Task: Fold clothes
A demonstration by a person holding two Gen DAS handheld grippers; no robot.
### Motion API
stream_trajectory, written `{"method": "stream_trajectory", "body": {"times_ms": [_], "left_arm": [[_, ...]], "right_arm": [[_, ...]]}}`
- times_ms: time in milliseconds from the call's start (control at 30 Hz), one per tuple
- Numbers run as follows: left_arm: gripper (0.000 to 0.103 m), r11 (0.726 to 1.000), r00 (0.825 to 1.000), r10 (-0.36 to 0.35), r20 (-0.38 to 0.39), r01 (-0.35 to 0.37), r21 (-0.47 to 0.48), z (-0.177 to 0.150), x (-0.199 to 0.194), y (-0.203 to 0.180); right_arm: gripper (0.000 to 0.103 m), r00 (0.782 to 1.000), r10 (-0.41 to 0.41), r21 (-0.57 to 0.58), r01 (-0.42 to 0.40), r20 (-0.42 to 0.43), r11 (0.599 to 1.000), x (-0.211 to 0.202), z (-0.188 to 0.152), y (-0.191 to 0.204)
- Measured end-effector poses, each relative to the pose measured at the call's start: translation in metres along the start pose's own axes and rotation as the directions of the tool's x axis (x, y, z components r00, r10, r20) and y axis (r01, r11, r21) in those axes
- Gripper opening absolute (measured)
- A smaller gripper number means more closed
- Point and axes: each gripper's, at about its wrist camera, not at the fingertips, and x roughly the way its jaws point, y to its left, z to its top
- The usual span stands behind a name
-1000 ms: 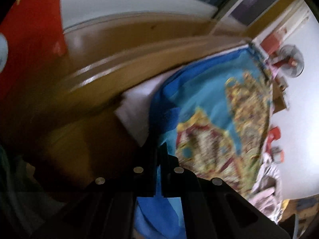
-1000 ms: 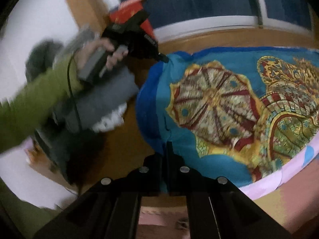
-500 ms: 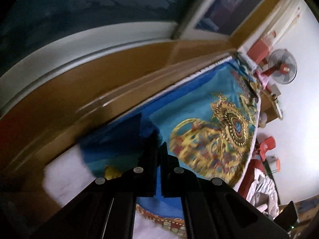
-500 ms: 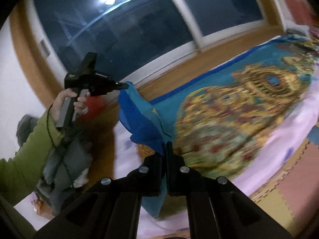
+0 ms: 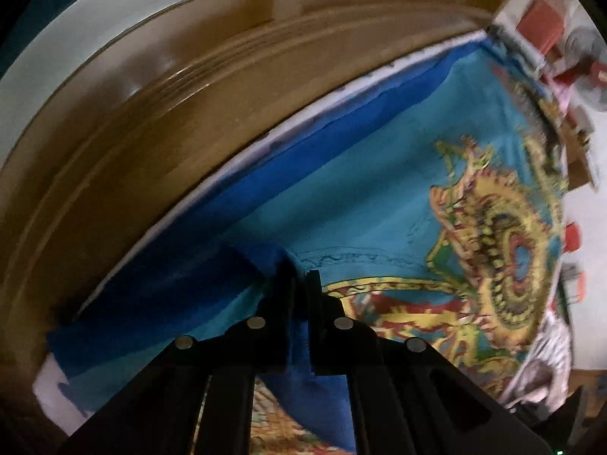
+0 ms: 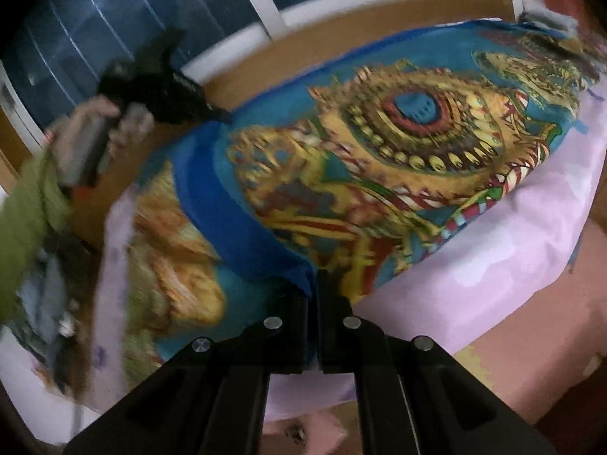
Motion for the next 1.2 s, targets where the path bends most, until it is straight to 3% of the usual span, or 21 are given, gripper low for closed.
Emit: {"method": "stream_trajectory", "body": {"times_ms": [167,333,400,533,700,767,900,1000,1133,1200], "left_arm": [[0.011,1.0,0.999,0.005,-0.039,-0.004,0.023,0.001,-0.013,0.007],[0.011,0.995,0.996,-0.076,-0.037,0.078,0.06,-0.002,-0.036,0.008],[0.012,0.989,0.992,-0.125,-0.034,0.127,0.077,-0.006,-0.044,0.006],[0.012,0.973,0.975,-0.219,-0.024,0.22,0.069,-0.012,-0.058,0.002],[0.013,0.956,0.956,-0.286,0.071,0.279,0.093,-0.034,-0.086,-0.001],[0.015,0.948,0.941,-0.316,0.121,0.31,0.07,-0.051,-0.097,0.005],[0.018,0.949,0.927,-0.298,0.227,0.313,-0.031,-0.092,-0.106,0.032],[0.018,0.941,0.93,-0.265,0.255,0.307,-0.142,-0.122,-0.093,0.053],[0.018,0.923,0.944,-0.239,0.228,0.293,-0.249,-0.15,-0.068,0.069],[0.018,0.921,0.955,-0.207,0.213,0.264,-0.286,-0.159,-0.058,0.067]], "right_arm": [[0.011,0.999,-0.04,-0.032,0.04,-0.008,0.999,-0.018,0.003,-0.005],[0.012,0.99,-0.141,-0.02,0.142,0.025,0.99,-0.049,0.008,-0.009],[0.012,0.991,-0.129,-0.03,0.131,0.04,0.991,-0.054,0.016,0.003],[0.012,0.995,-0.087,-0.158,0.093,0.045,0.983,-0.045,0.026,0.044],[0.012,1.0,0.0,-0.273,0.002,0.008,0.962,-0.012,0.037,0.094],[0.012,0.998,0.042,-0.339,-0.055,-0.047,0.939,0.008,0.037,0.115],[0.012,0.986,0.061,-0.418,-0.122,-0.157,0.9,0.046,0.045,0.134],[0.012,0.971,0.054,-0.456,-0.158,-0.232,0.876,0.075,0.056,0.139],[0.012,0.97,-0.054,-0.505,-0.077,-0.239,0.859,0.103,0.087,0.118],[0.012,0.967,-0.094,-0.478,-0.031,-0.235,0.878,0.109,0.111,0.091]]}}
